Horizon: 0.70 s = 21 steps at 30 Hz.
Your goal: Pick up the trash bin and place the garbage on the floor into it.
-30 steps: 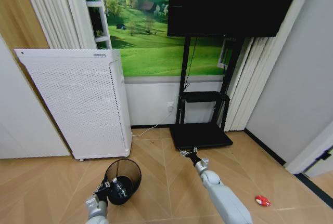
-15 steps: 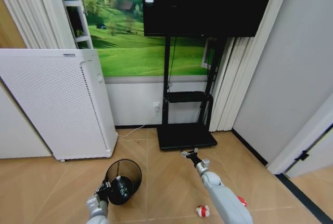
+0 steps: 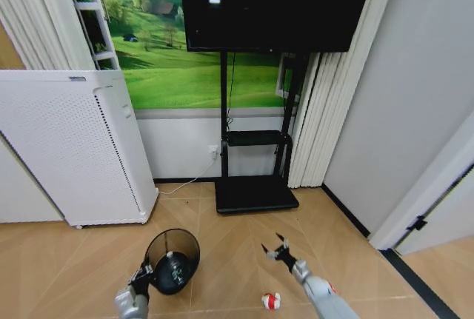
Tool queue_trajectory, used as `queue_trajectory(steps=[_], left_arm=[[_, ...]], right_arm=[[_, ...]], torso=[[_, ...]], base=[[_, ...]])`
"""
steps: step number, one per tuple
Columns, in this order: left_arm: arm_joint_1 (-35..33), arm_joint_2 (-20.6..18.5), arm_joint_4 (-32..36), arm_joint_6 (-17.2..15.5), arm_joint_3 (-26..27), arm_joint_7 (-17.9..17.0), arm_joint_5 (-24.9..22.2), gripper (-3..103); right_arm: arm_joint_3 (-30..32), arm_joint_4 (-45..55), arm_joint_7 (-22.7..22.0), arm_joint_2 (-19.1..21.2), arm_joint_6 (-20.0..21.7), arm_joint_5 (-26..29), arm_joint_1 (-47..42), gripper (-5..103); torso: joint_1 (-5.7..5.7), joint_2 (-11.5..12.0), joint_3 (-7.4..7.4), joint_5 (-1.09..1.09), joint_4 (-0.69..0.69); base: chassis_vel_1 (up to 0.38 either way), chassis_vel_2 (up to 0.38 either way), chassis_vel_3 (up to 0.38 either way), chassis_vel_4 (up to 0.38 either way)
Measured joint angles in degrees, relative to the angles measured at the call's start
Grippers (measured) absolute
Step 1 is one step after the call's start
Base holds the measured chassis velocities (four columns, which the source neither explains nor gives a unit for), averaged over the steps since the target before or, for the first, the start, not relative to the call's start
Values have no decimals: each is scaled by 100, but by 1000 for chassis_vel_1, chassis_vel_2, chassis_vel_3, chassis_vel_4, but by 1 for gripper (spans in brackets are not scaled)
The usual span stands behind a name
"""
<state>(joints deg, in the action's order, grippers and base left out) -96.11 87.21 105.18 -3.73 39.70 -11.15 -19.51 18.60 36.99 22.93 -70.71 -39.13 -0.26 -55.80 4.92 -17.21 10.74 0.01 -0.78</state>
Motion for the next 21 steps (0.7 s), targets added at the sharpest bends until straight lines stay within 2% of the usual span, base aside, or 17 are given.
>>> queue_trajectory(steps=[2,5,8,10,14,21], left_arm=[[-79,1,-59,76,19,37,-1,6],[-284,29,-330,388,67,158,-4,6],[-334,57,-412,469,56,204,2,6],[-348,112,-532,577,48,252,23,6],[-329,129,-567,582,26,279,9,6],[-262,126,-567,579,13,284,-10,6]], right_arm=[[29,-172,-9,-42,-105,-87,12,100],[79,-470,-33,-107,-148,-125,20,100],[115,-602,-21,-154,-146,-216,30,100],[172,-785,83,-243,-323,-461,7,100],[188,-670,134,-212,-367,-566,-184,100],[226,-433,228,88,-383,-541,-493,100]], torso=[[0,0,0,-1,2],[0,0,0,0,2],[0,0,1,3,0],[0,0,1,-3,0],[0,0,1,-2,-1],[0,0,1,-1,-1]], base=[[0,0,0,0],[-4,-14,18,10],[-4,-14,18,10],[0,0,0,0],[0,0,0,0],[0,0,0,0]])
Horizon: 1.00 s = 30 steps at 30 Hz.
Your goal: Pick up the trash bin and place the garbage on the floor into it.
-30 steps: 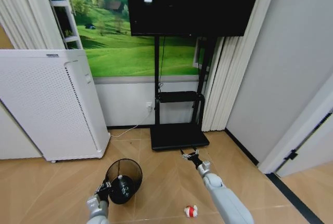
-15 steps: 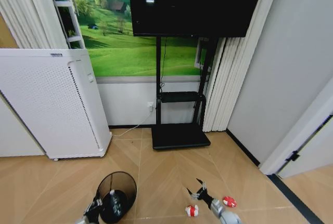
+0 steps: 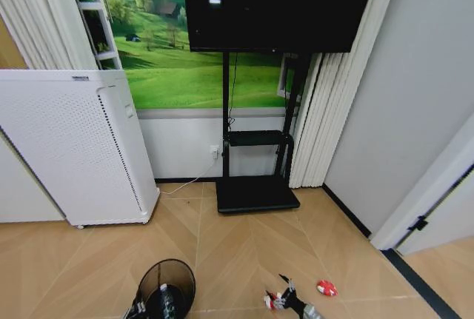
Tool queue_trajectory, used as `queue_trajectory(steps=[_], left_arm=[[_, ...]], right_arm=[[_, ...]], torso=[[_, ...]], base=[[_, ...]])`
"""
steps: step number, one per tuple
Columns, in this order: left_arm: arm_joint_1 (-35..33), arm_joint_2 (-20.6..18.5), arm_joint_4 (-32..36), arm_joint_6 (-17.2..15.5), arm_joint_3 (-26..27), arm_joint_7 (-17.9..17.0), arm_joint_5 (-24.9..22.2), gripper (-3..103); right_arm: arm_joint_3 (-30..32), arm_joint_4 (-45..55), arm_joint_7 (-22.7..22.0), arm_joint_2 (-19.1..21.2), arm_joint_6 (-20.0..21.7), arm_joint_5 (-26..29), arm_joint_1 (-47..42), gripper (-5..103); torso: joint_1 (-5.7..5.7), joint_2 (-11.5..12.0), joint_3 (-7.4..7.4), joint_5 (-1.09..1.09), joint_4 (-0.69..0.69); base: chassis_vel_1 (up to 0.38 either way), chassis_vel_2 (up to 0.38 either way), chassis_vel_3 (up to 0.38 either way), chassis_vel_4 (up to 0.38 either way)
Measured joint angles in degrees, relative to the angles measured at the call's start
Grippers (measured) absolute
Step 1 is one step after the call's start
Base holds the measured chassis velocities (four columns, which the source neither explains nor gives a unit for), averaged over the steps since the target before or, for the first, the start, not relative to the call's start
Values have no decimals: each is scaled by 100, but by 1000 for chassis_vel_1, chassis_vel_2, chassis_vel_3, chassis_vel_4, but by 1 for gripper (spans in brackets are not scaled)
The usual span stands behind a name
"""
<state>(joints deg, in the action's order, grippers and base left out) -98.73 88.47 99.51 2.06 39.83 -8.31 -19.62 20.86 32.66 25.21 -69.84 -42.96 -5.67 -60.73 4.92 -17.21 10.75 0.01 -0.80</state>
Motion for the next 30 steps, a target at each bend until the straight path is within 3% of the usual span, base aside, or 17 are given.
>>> queue_trajectory(steps=[7,14,30], left_arm=[[-86,33,195,-30,4,-1,21,6],[-60,28,101,16,53,-13,50,6],[-209,-32,361,-29,208,-47,-29,6]], right_arm=[[-18,-181,-136,150,6,-84,-60,100],[-3,-508,-289,-222,88,-664,40,100],[31,-836,-518,-548,247,-1177,270,100]], torso=[[0,0,0,-2,0],[1,1,0,-1,1],[1,1,1,0,1]], base=[[0,0,0,0],[0,0,0,0],[0,0,0,0]])
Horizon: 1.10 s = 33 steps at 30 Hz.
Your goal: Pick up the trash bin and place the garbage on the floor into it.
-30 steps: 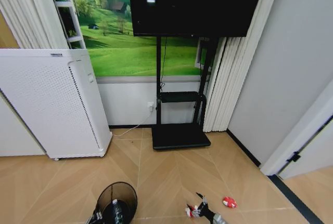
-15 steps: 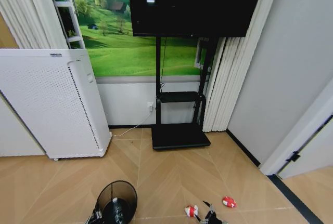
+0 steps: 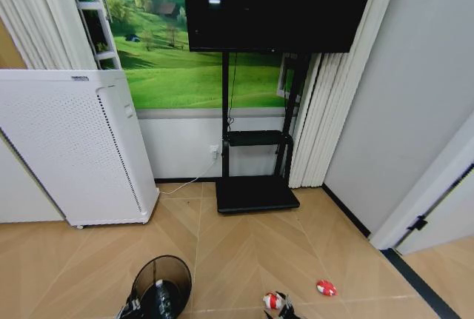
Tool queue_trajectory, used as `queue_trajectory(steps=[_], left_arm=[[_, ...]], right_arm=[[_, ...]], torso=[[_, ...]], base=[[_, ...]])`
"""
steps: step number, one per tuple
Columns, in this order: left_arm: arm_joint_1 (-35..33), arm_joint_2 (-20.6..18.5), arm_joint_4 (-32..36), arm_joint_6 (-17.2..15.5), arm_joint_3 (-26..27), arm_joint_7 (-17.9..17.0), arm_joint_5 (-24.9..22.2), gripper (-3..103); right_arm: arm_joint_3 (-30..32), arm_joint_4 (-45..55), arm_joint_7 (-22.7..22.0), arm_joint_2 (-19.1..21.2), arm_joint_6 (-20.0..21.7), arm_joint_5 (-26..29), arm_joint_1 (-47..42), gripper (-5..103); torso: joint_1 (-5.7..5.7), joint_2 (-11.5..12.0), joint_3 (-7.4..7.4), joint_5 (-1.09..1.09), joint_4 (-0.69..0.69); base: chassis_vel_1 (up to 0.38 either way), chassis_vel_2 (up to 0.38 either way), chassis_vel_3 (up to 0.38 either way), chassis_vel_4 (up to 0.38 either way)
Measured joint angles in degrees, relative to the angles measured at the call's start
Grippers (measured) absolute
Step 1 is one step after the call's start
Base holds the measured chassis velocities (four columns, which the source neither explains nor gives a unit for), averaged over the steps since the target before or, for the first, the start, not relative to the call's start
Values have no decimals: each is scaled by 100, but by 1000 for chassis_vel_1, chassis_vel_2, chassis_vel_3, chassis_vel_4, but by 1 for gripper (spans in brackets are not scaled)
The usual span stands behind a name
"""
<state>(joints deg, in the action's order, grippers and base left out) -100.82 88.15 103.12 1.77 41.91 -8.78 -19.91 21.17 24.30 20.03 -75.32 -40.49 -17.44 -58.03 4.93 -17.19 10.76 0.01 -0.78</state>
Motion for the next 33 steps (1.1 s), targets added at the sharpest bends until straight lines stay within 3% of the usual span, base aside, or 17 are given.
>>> queue_trajectory(steps=[15,18,23,24,26,27,29,30,33], left_arm=[[-118,10,134,82,20,29,13,6],[-106,14,116,84,19,29,13,6],[-105,16,128,118,38,30,58,6],[-105,16,128,118,38,30,58,6],[-103,1,100,158,64,36,68,6],[-103,1,100,158,64,36,68,6],[-99,-4,56,190,72,50,62,6],[-99,-4,56,190,72,50,62,6],[-113,-3,33,215,68,84,48,6]], right_arm=[[38,-3,-320,2,168,-201,-60,103],[42,14,-282,-30,159,-189,-65,99],[46,-4,-227,-53,150,-189,-68,79],[46,-4,-227,-53,150,-189,-68,79],[47,-5,-211,-53,146,-189,-69,67],[47,-5,-211,-53,146,-189,-69,67],[53,-5,-209,-53,141,-188,-71,56],[53,-5,-209,-53,141,-188,-71,56],[68,-4,-211,-51,128,-179,-78,40]], torso=[[0,0,0,-1,-1],[0,0,0,0,-1],[0,0,0,0,-1],[0,0,0,0,-1],[0,-1,0,-1,-1],[0,-1,0,-1,-1],[0,-1,0,0,-1],[0,-1,0,0,-1],[0,-1,0,0,-1]], base=[[0,0,0,0],[0,0,0,0],[0,0,0,0],[0,0,0,0],[0,0,0,0],[0,0,0,0],[0,0,0,0],[0,0,0,0],[0,0,0,0]])
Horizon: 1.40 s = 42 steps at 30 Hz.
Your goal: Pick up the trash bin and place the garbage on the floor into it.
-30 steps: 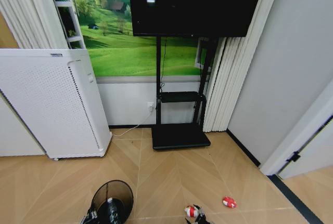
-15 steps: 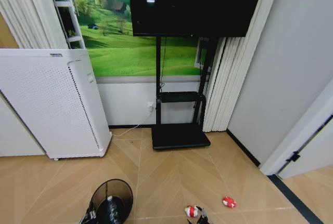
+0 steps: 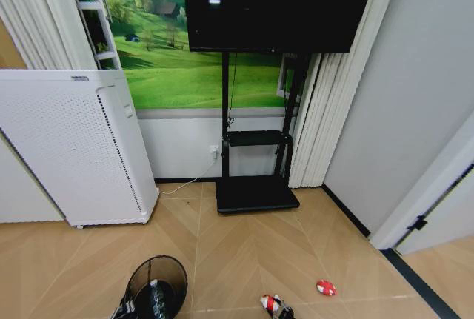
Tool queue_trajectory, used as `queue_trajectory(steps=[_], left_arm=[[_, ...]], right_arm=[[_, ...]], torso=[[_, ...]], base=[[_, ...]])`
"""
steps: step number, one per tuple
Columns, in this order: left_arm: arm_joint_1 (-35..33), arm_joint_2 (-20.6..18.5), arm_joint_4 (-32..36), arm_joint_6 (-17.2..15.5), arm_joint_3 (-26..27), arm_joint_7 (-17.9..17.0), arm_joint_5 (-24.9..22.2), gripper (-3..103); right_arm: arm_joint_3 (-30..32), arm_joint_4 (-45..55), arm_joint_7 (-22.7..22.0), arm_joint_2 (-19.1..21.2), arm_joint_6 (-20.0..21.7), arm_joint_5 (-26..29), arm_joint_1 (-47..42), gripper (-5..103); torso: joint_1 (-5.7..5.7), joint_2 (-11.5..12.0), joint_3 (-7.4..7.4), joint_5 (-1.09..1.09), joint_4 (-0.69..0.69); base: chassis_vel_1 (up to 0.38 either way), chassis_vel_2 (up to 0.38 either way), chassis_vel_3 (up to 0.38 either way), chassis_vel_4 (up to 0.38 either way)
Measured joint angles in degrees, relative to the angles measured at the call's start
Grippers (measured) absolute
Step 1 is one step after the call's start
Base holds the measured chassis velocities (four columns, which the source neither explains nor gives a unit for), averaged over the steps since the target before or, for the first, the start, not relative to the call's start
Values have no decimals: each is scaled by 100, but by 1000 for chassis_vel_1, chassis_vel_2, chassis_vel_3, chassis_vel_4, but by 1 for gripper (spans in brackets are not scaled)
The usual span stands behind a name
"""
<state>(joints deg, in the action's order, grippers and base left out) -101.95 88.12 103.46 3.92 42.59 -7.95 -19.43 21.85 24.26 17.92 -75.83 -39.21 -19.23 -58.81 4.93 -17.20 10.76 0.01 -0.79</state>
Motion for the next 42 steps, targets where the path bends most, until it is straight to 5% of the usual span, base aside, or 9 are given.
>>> queue_trajectory(steps=[10,15,21,32,42], left_arm=[[-1,12,36,7,-14,10,-11,6],[300,-66,-91,-99,-13,-8,-12,6],[1151,-408,69,-799,-147,-239,-21,6],[3239,-461,-1535,-1149,-904,-296,172,6],[3756,-49,-2102,-1134,-1173,-234,651,6]], right_arm=[[8,76,117,24,-58,178,-53,26],[-68,746,469,136,-66,1159,-148,26],[-244,1846,935,666,130,2494,126,26],[-832,4571,1162,1456,1081,3687,-385,26],[-1694,5600,969,1578,1464,4014,-257,26]], torso=[[0,0,0,-1,0],[0,0,0,0,0],[1,0,1,-2,1],[1,1,1,-1,-1],[1,0,1,0,0]], base=[[0,0,0,0],[0,0,0,0],[0,0,0,0],[0,0,0,0],[0,0,0,0]])
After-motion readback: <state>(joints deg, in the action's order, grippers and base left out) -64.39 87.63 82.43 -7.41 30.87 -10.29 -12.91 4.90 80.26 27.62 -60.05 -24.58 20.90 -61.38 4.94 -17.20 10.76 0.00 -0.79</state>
